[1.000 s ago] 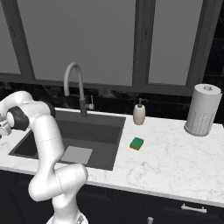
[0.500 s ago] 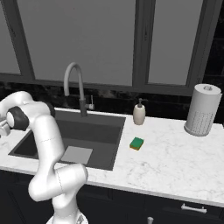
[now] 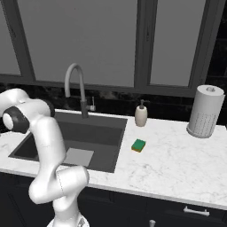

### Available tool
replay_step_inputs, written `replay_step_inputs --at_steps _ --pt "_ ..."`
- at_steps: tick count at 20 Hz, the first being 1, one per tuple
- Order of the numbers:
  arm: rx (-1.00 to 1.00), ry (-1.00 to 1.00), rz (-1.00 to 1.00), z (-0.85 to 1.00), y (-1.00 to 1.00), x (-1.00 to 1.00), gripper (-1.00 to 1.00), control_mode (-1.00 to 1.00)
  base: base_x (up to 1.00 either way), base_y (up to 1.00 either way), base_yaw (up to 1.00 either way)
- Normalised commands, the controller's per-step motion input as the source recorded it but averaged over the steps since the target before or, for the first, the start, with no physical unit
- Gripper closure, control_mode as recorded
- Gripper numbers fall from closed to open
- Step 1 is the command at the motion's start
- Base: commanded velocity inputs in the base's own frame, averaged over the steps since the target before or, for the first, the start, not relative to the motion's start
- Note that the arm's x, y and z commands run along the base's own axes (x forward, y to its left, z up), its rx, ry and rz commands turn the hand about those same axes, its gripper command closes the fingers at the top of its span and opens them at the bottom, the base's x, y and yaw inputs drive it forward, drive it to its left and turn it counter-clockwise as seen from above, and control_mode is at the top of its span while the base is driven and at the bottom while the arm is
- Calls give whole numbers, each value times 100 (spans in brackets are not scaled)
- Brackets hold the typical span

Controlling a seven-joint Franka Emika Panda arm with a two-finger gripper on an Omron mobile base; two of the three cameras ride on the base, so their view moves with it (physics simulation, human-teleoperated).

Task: Pick the pan and sponge and place them into the sink. Then turn on the water.

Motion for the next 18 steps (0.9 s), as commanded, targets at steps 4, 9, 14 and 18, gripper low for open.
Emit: replay_step_inputs --at_steps 4,9,14,18 --pt "8 0 -25 53 -66 -68 100 -100 0 0 0" --pt "11 0 -35 38 -87 -21 100 -100 0 0 0" --pt "11 0 -32 9 -99 0 100 -100 0 0 0" --pt "17 0 -18 2 -97 7 100 -100 0 0 0"
